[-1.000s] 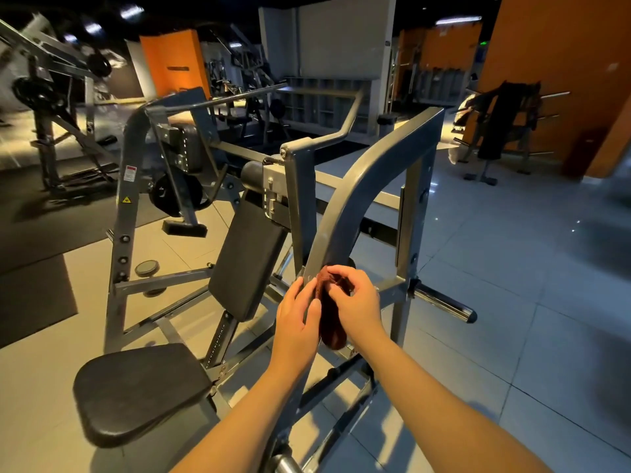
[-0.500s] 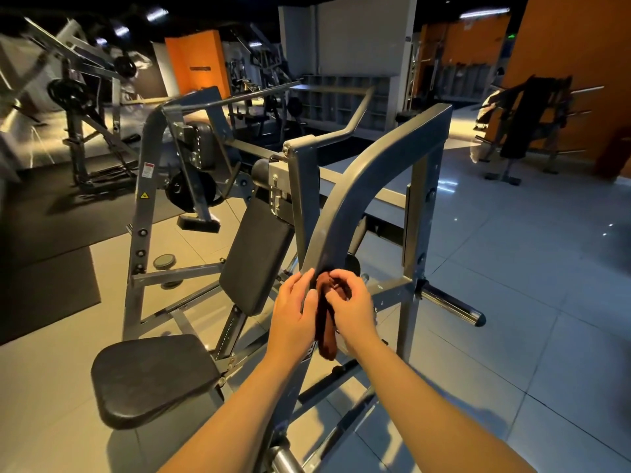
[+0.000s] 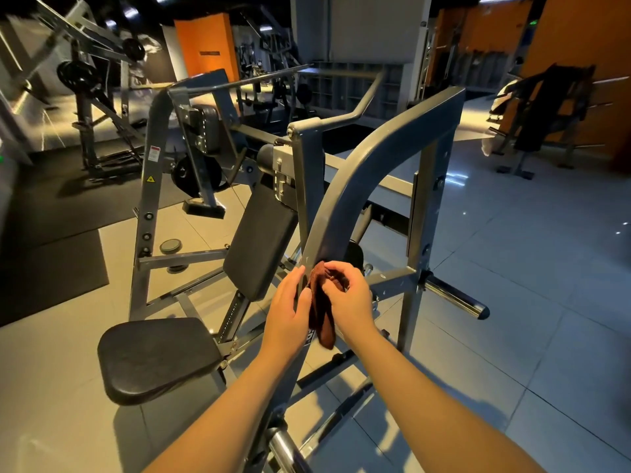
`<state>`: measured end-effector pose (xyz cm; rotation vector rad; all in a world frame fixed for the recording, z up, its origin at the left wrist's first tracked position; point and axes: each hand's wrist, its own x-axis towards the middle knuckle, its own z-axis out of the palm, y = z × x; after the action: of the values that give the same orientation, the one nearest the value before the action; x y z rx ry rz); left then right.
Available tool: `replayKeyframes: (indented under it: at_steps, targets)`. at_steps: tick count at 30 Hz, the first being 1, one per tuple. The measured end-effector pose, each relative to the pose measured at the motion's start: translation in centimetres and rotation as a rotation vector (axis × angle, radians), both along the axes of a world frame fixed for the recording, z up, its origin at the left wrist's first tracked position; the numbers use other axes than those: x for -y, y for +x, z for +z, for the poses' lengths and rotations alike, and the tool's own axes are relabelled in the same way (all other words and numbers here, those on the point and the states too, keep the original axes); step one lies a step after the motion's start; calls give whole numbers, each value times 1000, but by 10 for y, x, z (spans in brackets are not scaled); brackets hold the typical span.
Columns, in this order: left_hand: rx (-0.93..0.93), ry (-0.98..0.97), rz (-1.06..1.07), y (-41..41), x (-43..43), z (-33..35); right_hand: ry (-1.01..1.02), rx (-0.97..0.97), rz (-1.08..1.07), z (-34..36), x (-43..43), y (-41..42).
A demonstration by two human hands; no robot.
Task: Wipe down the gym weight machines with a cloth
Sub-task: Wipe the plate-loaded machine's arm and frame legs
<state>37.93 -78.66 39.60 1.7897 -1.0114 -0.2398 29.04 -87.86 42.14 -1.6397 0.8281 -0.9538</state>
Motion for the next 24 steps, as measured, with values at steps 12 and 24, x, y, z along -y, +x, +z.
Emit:
replayKeyframes:
  at_steps: [12,24]
  targets:
    - [-53,-32,-91,33,-7,-1,-416,-158,-97,12,-16,31]
    - [-166,16,-391,78,-22,11,-475,-267,-441,46,-35,49]
